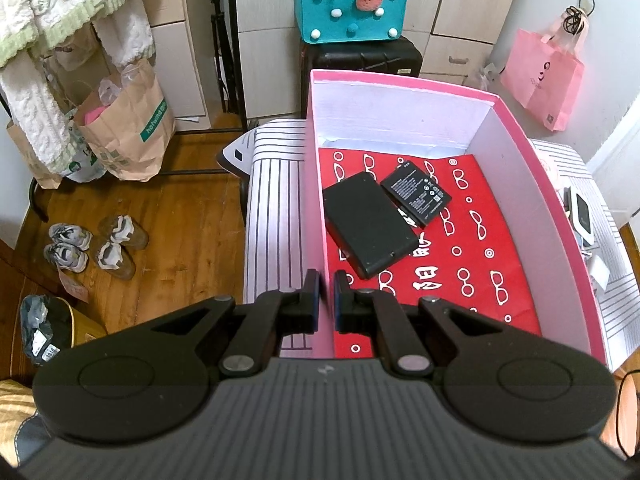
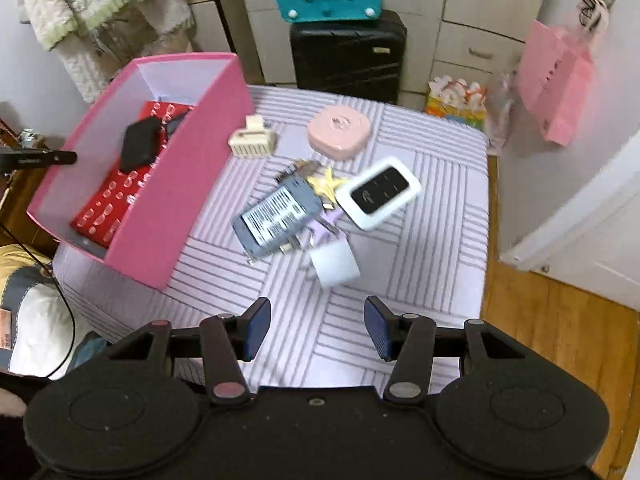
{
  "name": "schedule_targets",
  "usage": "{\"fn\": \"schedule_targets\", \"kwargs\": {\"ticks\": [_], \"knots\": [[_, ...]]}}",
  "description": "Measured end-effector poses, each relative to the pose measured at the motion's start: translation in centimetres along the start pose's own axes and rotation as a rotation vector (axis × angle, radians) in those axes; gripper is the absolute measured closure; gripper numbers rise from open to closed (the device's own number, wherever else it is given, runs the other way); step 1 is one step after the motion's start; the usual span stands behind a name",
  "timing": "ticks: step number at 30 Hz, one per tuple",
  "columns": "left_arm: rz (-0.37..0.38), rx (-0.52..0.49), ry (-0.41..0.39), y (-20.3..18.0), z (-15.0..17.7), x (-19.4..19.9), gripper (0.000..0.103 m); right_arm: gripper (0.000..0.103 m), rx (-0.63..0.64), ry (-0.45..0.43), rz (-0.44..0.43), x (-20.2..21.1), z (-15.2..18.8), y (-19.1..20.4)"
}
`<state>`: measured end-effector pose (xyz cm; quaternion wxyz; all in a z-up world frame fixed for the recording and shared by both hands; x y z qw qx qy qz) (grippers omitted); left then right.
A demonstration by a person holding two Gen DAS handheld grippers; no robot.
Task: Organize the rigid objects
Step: 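Move the right gripper back and grasp the white charger cube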
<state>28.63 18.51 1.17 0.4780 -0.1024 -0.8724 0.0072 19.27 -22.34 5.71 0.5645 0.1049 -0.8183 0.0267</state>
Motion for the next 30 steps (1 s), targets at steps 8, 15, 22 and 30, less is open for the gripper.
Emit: {"fn": "schedule_targets", "kwargs": {"ticks": [8, 15, 22, 30], "knots": [[0.012, 0.022, -0.008, 0.5, 0.3, 0.2, 0.097, 0.046, 0.068, -0.095, -0.045, -4.0, 1.8, 0.4], [-0.001, 0.015, -0.009, 0.6, 0.3, 0.1, 0.097, 0.046, 0.157, -0.21, 0.001, -8.9, 1.8, 0.1], [-0.052, 0.01, -0.018, -0.2, 0.5, -0.6, 0.096, 0.032, 0.261, -0.297, 0.013, -11.9, 2.4, 0.4], [-0.072, 0.002, -0.015, -0.6, 0.5, -0.9, 0.097, 0.04, 0.266, -0.281, 0.008, -13.3, 1.9, 0.0]]}}
Point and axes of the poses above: each gripper's, at about its wrist camera, not at the fingertips, and x roughly against the way its jaws point, y to its left, z to its underside, the point moved 5 cm from there along -x, roughly the way its jaws point, and after that the axes turned 1 degree about z, right-handed, at the moved point
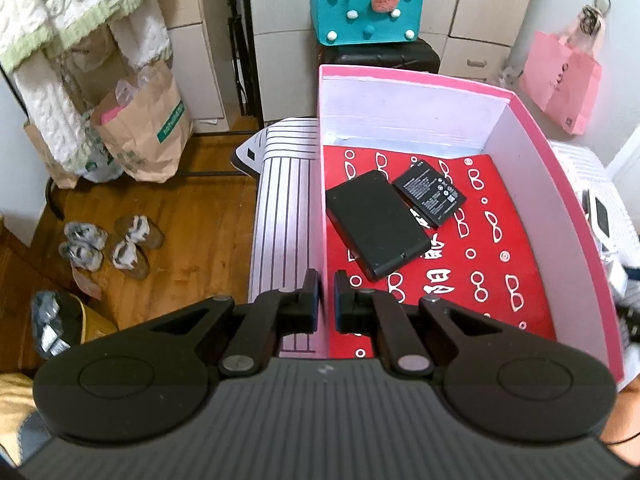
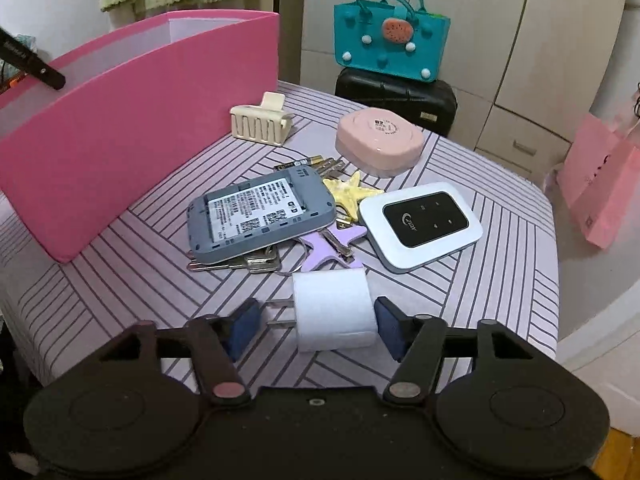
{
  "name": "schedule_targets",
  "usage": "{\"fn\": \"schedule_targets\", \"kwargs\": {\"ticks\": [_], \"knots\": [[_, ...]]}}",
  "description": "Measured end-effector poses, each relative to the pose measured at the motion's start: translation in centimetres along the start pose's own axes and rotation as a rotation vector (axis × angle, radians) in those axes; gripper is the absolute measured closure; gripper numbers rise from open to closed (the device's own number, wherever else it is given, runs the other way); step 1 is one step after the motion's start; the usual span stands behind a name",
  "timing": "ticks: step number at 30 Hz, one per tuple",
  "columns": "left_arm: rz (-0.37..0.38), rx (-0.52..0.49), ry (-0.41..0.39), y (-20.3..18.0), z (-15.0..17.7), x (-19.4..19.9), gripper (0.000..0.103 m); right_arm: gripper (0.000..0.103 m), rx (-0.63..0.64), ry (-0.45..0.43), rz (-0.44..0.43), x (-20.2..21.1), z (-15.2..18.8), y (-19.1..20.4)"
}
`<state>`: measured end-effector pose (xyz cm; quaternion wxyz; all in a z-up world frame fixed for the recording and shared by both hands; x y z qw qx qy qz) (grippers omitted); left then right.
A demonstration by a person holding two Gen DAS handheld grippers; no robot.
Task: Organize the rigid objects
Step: 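Move the right gripper back and grasp the white charger cube, then carry the white charger cube into the pink box and open the right gripper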
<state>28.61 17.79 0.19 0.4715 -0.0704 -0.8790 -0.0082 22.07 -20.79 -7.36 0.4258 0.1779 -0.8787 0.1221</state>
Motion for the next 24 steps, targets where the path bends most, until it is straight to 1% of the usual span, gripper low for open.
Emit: {"fn": "schedule_targets", "kwargs": {"ticks": [3, 6, 8, 10, 13, 16, 21, 24], "knots": [[-0.009, -0.033, -0.012, -0.4, 0.3, 0.1, 0.097, 0.042, 0.003, 0.05, 0.003, 0.0, -0.3, 0.0], [0.001, -0.043, -0.017, -0.6, 0.5, 0.2, 0.097, 0.042, -0.11, 0.064, 0.004, -0.1, -0.6, -0.3], [0.006, -0.059, -0.018, -0.7, 0.6, 0.3, 0.097, 0.042, -0.137, 0.065, 0.016, -0.1, -0.7, -0.4], [0.006, -0.075, -0.019, -0.7, 0.5, 0.2, 0.097, 0.042, -0.189, 0.064, -0.002, 0.2, -1.0, -0.6], [0.009, -0.096, -0.02, -0.6, 0.6, 0.1, 0.097, 0.042, -0.24, 0.039, -0.028, 1.4, -1.9, -0.7], [0.013, -0.12, -0.02, -0.7, 0.6, 0.0, 0.097, 0.042, -0.245, 0.007, -0.044, 3.0, -3.2, -0.1], [0.006, -0.162, -0.022, -1.1, 0.6, -0.1, 0.096, 0.042, -0.208, -0.054, -0.111, 5.6, -6.6, 2.2], [0.007, -0.174, -0.027, -1.2, 0.7, -0.1, 0.096, 0.042, -0.157, -0.123, -0.148, 6.8, -8.8, 4.0]]}}
Point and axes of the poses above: each gripper's, at about its wrist camera, not at the fingertips, and x roughly against the way its jaws point, y to its left, z to its underside, the point moved 5 cm from there along -x, roughly the way its jaws point, and after that the axes turned 1 degree about z, right-handed, at the moved point
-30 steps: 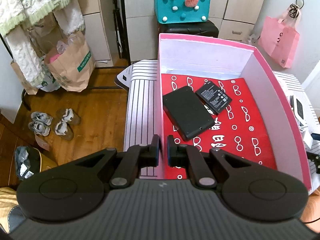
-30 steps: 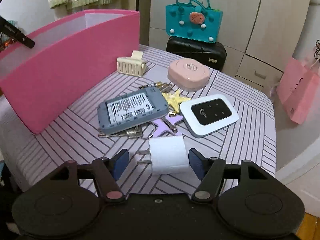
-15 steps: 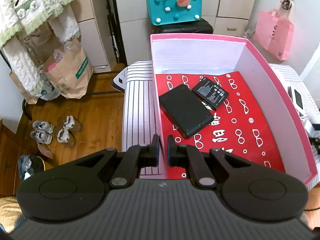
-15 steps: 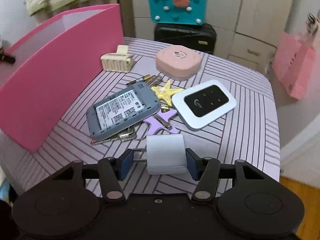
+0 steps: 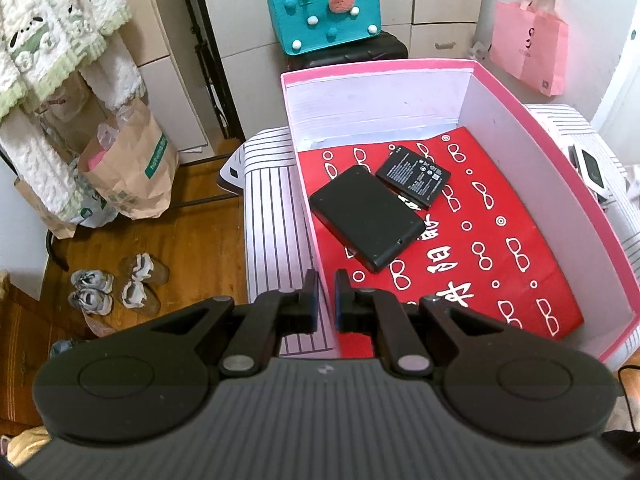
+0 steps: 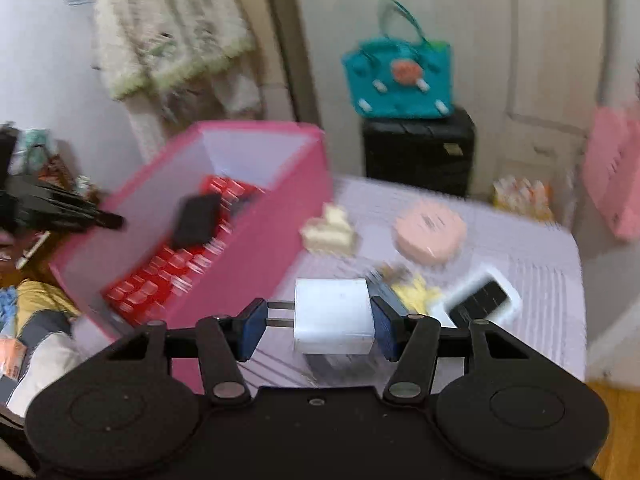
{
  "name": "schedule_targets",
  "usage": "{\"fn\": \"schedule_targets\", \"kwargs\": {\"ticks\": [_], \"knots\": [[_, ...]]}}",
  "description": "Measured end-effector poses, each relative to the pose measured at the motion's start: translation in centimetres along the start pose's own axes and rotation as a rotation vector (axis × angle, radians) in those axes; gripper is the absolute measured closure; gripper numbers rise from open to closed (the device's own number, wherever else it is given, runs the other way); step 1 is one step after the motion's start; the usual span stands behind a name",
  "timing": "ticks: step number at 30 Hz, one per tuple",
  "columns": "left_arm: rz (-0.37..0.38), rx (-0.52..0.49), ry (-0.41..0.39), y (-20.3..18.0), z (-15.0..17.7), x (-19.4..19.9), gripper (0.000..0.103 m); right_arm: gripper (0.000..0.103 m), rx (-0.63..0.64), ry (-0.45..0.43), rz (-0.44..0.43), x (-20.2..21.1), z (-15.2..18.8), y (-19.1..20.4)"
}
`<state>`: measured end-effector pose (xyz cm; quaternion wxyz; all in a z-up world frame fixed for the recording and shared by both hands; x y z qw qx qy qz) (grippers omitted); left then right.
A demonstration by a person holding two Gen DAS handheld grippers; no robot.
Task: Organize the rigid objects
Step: 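Carry the white charger cube into the pink box and open the right gripper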
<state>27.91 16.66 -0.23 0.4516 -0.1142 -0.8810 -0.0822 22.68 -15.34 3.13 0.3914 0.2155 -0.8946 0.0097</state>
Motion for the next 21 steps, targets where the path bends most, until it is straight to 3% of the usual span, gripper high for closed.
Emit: {"fn": "schedule_targets", "kwargs": {"ticks": [4, 9, 14, 21], "knots": [[0.015, 0.028, -0.017, 0.3, 0.3, 0.1, 0.096, 0.042, 0.035, -0.058, -0.098, -0.7, -2.3, 2.9], [0.019, 0.027, -0.019, 0.2, 0.4, 0.2, 0.095, 0.042, 0.122, -0.017, -0.187, -3.7, -5.4, 7.2], [0.029, 0.037, -0.025, 0.2, 0.4, 0.2, 0.095, 0.042, 0.156, 0.153, -0.255, -9.3, -7.3, 10.9], [0.036, 0.037, -0.02, 0.3, 0.4, 0.3, 0.095, 0.042, 0.089, 0.398, -0.268, -16.2, -6.7, 13.1]]}}
Point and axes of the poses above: each gripper's, at about its wrist camera, not at the fingertips, and x roughly against the way its jaws point, y to its left, z to its underside, the point moved 5 cm from there along -x, roughly the way its jaws point, and after that the axes turned 1 degree about z, right-handed, at the moved point
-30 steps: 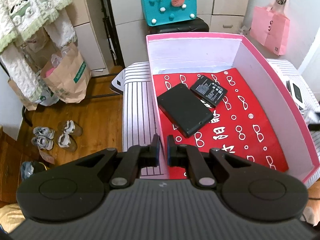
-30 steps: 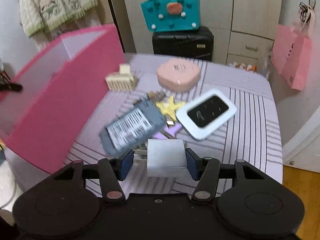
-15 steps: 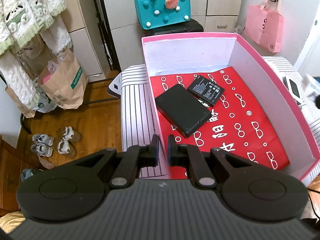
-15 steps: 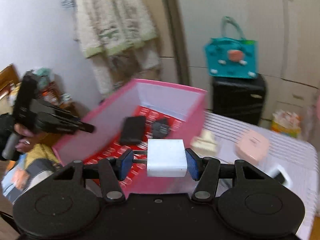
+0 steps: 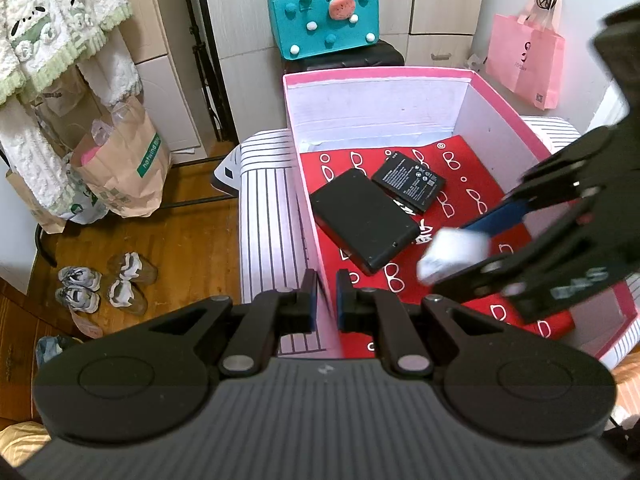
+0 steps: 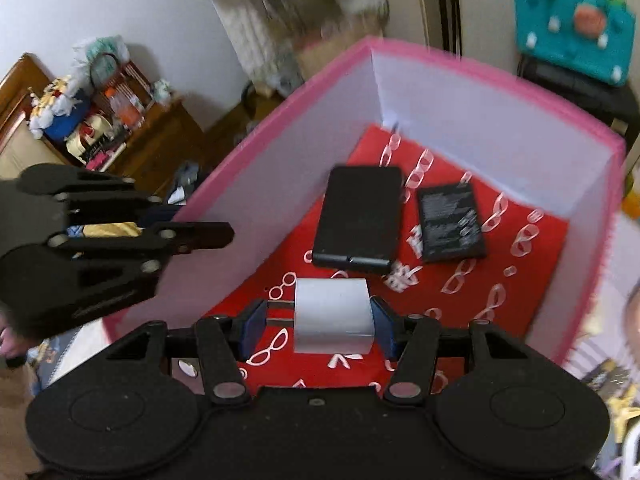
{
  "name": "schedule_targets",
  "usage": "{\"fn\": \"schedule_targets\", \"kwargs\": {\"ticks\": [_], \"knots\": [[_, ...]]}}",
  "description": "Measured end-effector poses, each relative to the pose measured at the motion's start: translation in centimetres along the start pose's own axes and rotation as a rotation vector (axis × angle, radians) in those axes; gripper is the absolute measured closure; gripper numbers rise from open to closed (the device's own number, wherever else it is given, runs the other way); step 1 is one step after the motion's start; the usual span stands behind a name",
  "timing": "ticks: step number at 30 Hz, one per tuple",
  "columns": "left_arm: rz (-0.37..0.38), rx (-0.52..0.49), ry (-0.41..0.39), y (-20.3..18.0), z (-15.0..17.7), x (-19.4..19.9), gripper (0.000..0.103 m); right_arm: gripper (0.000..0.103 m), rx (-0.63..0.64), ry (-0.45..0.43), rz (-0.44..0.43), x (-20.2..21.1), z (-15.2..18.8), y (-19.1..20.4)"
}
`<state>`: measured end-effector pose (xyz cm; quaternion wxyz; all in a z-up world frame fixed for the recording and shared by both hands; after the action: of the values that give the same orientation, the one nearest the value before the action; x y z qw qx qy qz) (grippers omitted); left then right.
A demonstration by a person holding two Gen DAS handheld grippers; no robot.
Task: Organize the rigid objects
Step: 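Carry the white charger cube into the pink box and open the right gripper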
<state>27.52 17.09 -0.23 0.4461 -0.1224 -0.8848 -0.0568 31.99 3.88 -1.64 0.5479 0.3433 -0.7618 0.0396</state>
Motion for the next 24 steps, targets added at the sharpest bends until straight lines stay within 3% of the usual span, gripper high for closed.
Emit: {"fn": "schedule_targets", "kwargs": {"ticks": [6, 11, 16, 24], "knots": [[0.011, 0.002, 0.004, 0.0, -0.1, 0.0, 0.095, 0.041, -0.123, 0.069, -0.065, -2.5, -0.2, -0.3], [0.013, 0.008, 0.001, 0.3, -0.1, 0.0, 0.094, 0.041, -0.206, 0.036, -0.12, -1.9, -0.1, -1.0], [0.013, 0.01, 0.001, 0.4, -0.1, -0.1, 0.095, 0.041, -0.192, -0.041, -0.139, 1.8, 1.3, -1.4], [-0.001, 0.008, -0.005, 0.3, -0.1, -0.1, 0.094, 0.041, -0.196, -0.201, -0.081, 9.7, 4.4, -3.5]]}}
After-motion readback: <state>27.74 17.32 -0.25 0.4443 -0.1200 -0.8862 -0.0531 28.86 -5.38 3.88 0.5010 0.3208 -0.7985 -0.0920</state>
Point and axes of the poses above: each gripper's, at about its wrist camera, not at the fingertips, and x roughly against the way its jaws point, y to its left, z to its underside, the point moved 5 cm from there along -x, roughly the way its jaws point, and after that the axes turned 1 degree about z, right-handed, at the moved point
